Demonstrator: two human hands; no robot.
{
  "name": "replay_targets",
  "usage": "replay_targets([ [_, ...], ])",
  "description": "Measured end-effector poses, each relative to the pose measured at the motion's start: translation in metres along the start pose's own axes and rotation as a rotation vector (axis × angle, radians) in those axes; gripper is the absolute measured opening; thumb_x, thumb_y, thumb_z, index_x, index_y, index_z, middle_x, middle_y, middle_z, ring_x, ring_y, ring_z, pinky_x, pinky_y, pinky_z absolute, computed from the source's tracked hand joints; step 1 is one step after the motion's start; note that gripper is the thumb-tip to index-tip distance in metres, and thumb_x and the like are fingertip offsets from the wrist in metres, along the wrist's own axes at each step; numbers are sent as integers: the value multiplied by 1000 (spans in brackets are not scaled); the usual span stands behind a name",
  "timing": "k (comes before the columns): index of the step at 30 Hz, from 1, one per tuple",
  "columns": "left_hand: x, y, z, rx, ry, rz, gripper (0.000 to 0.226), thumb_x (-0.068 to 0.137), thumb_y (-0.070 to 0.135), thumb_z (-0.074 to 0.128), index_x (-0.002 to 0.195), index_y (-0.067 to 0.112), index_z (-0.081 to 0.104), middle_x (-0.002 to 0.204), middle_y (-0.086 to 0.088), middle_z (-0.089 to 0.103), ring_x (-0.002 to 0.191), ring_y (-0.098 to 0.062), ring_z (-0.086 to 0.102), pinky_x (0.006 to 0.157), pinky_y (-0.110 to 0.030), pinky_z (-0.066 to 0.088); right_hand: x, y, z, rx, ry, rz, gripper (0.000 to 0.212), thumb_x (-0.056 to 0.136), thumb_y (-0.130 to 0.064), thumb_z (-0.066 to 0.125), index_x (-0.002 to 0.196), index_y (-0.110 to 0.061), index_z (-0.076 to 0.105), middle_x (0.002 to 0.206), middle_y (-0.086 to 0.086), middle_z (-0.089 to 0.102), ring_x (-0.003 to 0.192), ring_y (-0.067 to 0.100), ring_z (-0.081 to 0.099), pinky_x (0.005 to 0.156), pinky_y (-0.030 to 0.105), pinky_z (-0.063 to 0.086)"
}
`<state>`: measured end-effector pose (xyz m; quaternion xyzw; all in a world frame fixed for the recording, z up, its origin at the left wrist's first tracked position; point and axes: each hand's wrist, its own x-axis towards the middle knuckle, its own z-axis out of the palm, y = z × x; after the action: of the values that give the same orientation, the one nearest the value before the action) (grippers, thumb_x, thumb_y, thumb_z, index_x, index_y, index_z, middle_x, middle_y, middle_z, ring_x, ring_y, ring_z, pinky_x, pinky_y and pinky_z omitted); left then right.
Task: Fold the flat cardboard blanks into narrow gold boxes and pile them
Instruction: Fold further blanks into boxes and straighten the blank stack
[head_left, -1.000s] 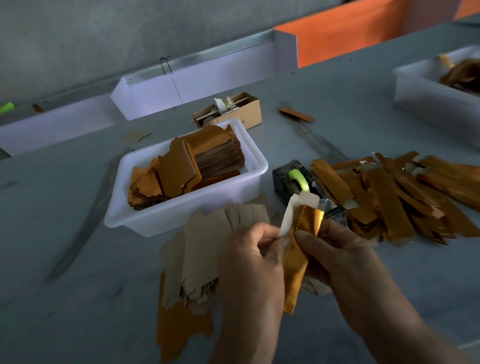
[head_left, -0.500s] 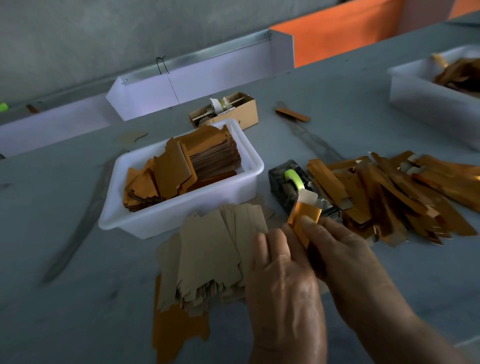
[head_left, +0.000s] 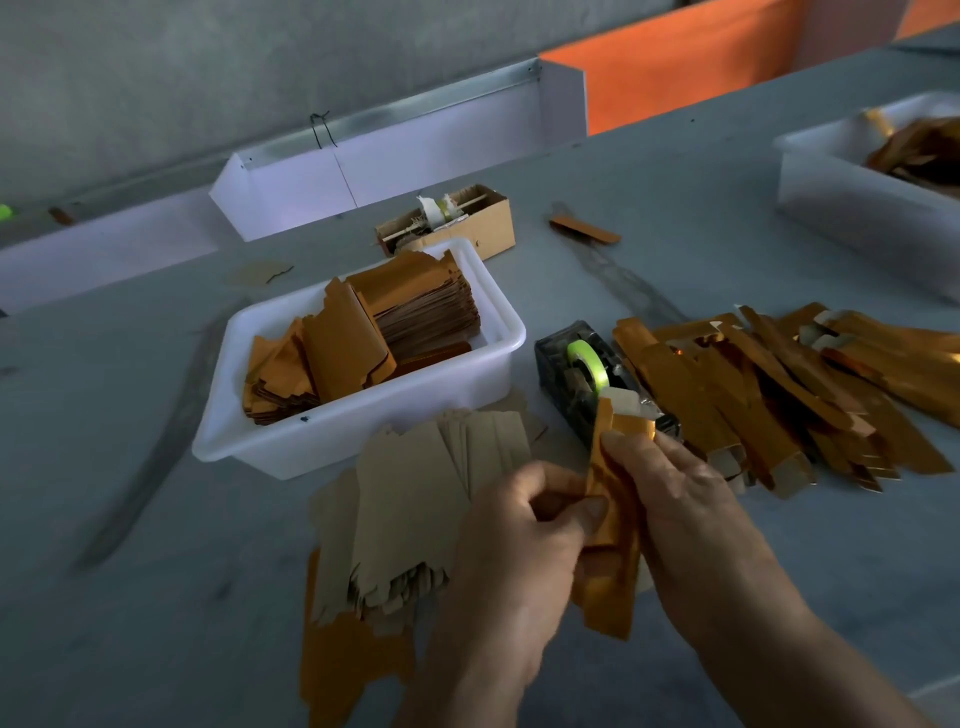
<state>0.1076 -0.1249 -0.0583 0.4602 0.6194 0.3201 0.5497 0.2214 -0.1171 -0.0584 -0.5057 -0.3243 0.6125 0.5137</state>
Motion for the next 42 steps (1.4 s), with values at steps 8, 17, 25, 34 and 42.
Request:
replay_targets([
  [8, -5, 13, -14, -362, 55, 22, 9, 84, 10, 67, 75, 10, 69, 68, -6, 69, 59, -14, 63, 50, -18, 51, 11, -12, -21, -171, -93, 10, 33, 79, -46, 53, 85, -18, 69, 76, 1, 71, 75, 16, 69, 70, 30, 53],
  [17, 5, 5, -15, -370, 196, -8, 29, 79, 18, 70, 52, 25, 67, 56, 6, 60, 52, -8, 51, 48, -19, 39, 45, -25, -62, -658, 120, -193, 13, 87, -22, 61, 76, -26, 67, 68, 3, 64, 61, 18, 57, 50, 25, 40],
  [25, 5, 3, -14, -377, 177, -8, 20, 82, 15, 68, 62, 19, 68, 65, -3, 62, 60, -17, 49, 49, -22, 38, 57, -26, -50, -819, -6, -203, 10, 85, -33, 64, 79, -26, 69, 64, -4, 63, 62, 15, 59, 54, 26, 47],
  [34, 6, 2, -13, -349, 157, -8, 20, 83, 16, 68, 64, 19, 70, 68, -5, 63, 69, -23, 50, 54, -25, 42, 62, -24, -39, -850, 55, -170, 10, 85, -24, 65, 75, -24, 67, 70, -6, 63, 63, 8, 57, 50, 19, 37],
  [42, 6, 2, -14, -359, 168, -28, 18, 83, 14, 69, 66, 18, 69, 61, -1, 60, 54, -14, 47, 41, -18, 40, 44, -21, -41, -479, 107, -204, 12, 85, -23, 64, 74, -23, 67, 85, -10, 65, 74, 8, 61, 60, 23, 43],
])
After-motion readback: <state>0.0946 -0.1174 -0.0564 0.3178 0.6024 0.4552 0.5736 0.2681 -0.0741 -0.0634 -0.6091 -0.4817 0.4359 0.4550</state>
